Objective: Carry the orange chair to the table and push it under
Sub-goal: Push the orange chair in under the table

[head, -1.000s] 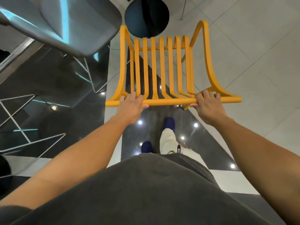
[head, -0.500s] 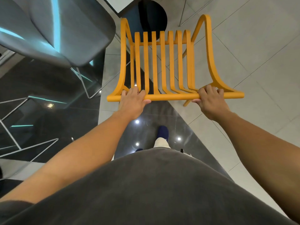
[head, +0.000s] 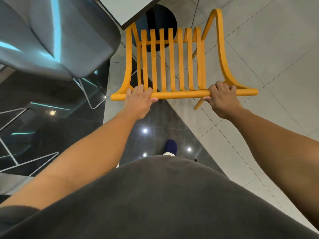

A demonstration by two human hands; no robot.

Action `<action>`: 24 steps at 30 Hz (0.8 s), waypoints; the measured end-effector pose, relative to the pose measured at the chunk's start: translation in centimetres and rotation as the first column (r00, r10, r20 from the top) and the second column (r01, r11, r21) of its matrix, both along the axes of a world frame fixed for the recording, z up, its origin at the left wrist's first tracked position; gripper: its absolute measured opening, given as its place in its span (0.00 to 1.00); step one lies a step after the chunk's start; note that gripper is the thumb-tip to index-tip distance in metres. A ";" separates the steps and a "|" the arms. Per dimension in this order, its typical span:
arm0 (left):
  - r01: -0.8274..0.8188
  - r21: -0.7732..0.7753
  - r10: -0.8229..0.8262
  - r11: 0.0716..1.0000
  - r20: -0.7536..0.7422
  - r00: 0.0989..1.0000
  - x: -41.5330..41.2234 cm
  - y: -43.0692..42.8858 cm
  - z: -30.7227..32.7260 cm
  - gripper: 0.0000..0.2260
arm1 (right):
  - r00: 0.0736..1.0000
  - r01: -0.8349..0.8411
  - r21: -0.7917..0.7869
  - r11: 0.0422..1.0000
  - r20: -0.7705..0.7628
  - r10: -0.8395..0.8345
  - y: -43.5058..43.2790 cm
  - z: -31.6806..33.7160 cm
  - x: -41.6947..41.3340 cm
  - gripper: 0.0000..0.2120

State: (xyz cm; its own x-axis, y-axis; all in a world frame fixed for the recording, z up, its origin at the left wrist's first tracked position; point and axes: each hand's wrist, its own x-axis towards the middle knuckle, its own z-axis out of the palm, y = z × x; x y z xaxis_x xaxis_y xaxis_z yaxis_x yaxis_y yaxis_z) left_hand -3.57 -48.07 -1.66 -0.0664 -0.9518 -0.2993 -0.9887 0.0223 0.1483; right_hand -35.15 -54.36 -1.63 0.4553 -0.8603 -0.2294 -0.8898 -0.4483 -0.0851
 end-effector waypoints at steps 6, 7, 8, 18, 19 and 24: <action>-0.013 -0.035 0.014 0.999 0.020 1.000 1.3 -3.3 -0.5 0.19 | 0.999 -0.041 -0.003 0.999 0.000 0.041 -4.6 -0.1 1.2 0.24; -0.018 -0.040 0.019 0.999 0.023 1.000 1.6 -4.0 -0.6 0.19 | 0.999 -0.047 -0.002 0.999 0.001 0.047 -5.4 -0.1 1.5 0.24; -0.024 -0.045 0.025 0.999 0.023 0.999 1.9 -4.6 -0.6 0.19 | 0.999 -0.050 0.000 0.999 0.004 0.050 -6.3 -0.2 1.8 0.24; -0.068 -0.049 0.068 0.996 0.006 0.998 4.9 -11.8 -0.8 0.20 | 0.994 -0.100 -0.003 0.995 0.036 0.100 -15.3 -0.5 5.0 0.24; -0.060 -0.059 0.061 0.996 0.016 0.998 4.6 -11.8 -0.8 0.21 | 0.994 -0.107 -0.005 0.994 0.030 0.107 -15.6 -0.5 4.8 0.25; -0.067 -0.050 0.069 0.996 0.041 0.997 3.8 -12.6 -0.4 0.20 | 0.990 -0.141 -0.026 0.990 0.025 0.141 -17.1 -0.7 4.4 0.23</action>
State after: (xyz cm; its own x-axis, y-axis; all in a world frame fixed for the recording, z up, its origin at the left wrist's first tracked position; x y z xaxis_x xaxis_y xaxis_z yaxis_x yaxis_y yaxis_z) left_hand 0.25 -60.64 -2.09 0.0109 -0.9673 -0.2536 -0.9935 -0.0391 0.1065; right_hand -30.79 -71.42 -2.37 0.5780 -0.7922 -0.1960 -0.8152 -0.5712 -0.0956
